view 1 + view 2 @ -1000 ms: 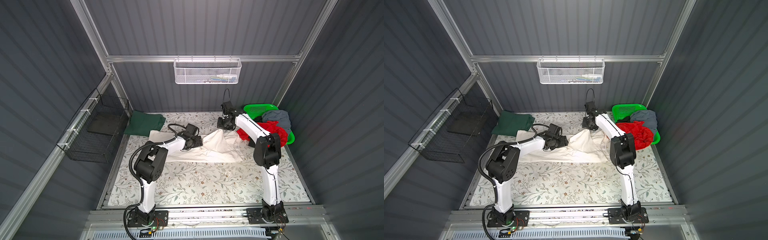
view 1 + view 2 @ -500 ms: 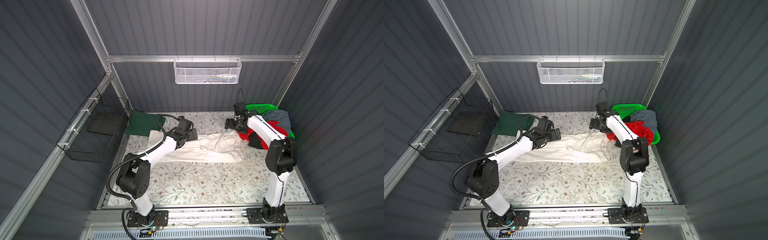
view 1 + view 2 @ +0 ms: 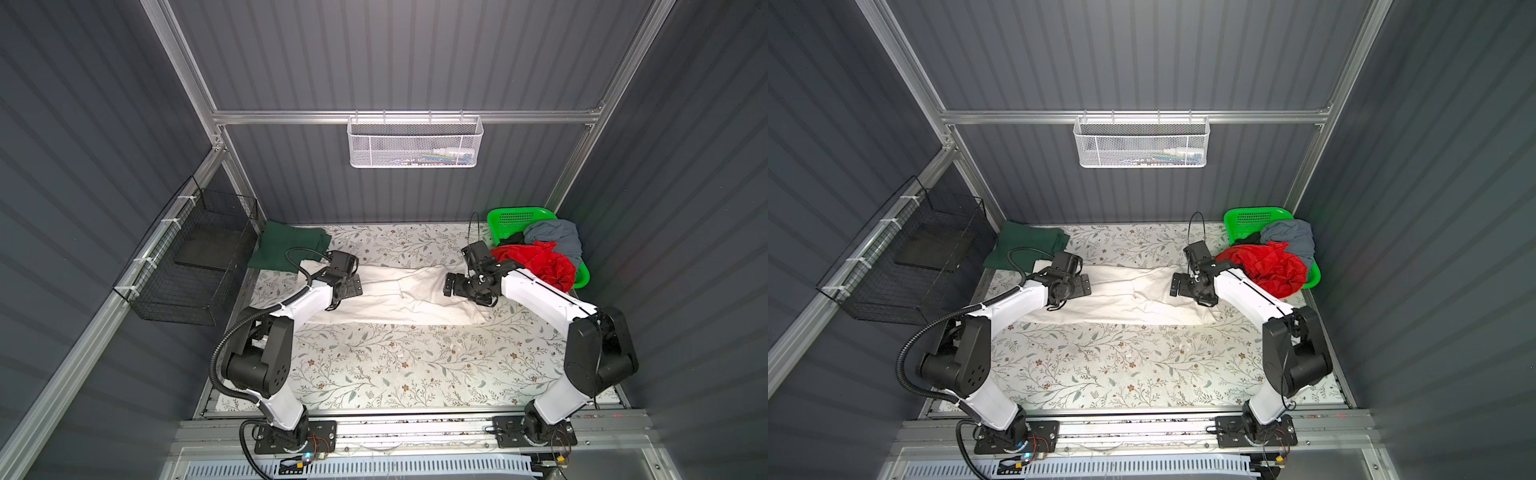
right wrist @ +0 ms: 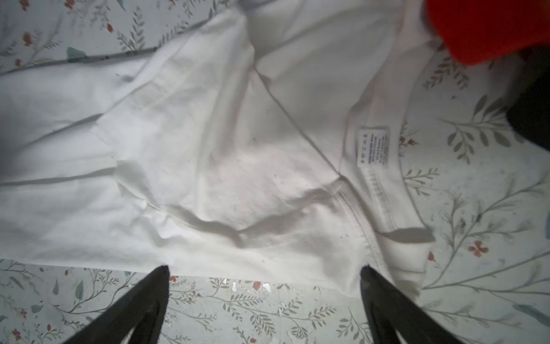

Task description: Fold and stack the t-shirts

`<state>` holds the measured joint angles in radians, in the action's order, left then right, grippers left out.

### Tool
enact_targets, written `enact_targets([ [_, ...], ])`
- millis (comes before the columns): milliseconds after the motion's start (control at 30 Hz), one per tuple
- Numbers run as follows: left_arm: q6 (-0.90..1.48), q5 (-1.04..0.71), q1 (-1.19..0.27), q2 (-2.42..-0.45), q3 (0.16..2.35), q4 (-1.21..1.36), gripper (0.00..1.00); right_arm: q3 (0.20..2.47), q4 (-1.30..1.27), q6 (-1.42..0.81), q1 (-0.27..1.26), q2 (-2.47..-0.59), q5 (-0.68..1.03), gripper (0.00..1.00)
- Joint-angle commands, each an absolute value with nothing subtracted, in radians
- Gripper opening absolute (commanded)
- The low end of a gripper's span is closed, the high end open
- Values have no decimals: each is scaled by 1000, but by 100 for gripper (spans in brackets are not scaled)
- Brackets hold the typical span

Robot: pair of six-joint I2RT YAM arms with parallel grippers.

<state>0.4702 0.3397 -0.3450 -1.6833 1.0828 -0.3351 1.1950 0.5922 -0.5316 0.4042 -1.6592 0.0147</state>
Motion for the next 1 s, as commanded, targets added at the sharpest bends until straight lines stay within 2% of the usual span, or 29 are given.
enact_targets([
  [0,446,330,-333,-1711,1052,-298,100,1183,563,-535,426,-1697,-34,99],
  [233,426,342,-323,-1744,1028,-249,100,1225,603,-491,437,-1792,-125,99],
  [467,429,312,-322,-1779,992,-216,100,1324,626,-443,436,-1918,-110,99],
  [800,529,181,-323,-1780,958,-235,100,1516,690,-365,410,-2083,-55,99],
  [967,571,138,-324,-1758,896,-218,100,1617,746,-317,397,-2144,-101,99],
])
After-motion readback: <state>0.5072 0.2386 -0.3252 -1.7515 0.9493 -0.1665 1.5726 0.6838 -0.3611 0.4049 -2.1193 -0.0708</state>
